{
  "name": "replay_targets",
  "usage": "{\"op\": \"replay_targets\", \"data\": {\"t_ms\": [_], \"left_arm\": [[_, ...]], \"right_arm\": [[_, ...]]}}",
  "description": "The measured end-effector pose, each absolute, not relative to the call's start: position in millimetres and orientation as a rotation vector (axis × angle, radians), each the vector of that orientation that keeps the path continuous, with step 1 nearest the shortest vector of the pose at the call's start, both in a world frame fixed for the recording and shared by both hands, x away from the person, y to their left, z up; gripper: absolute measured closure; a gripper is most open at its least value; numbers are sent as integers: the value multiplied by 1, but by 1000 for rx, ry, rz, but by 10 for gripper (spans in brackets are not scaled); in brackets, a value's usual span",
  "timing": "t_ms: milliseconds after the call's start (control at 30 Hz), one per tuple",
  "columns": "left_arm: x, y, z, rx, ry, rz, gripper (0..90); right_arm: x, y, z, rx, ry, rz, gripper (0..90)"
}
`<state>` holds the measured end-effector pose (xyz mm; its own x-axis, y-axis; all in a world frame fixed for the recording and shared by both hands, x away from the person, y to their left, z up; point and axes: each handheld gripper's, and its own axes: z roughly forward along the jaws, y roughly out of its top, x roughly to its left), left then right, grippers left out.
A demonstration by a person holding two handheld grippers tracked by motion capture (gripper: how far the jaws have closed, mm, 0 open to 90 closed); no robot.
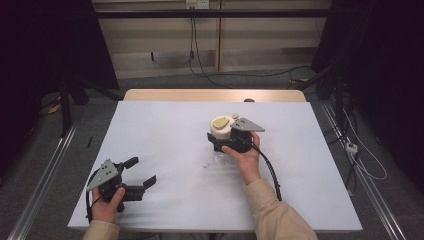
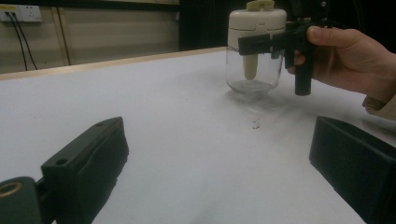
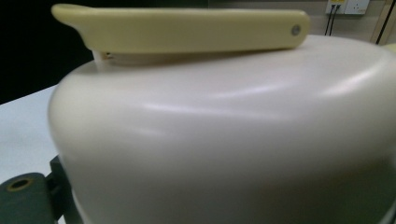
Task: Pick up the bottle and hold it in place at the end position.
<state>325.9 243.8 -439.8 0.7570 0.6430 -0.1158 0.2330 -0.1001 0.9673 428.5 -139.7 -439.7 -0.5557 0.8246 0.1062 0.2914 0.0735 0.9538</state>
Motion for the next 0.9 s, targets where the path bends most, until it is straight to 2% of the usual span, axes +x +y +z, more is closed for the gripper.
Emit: {"op": "replay_targets", "data": {"t_ms": [900], "left_arm": [[329, 246, -443, 1679, 714, 388, 39]], "right_arm": [[445, -126, -446, 1095, 1899, 1494, 61]]}}
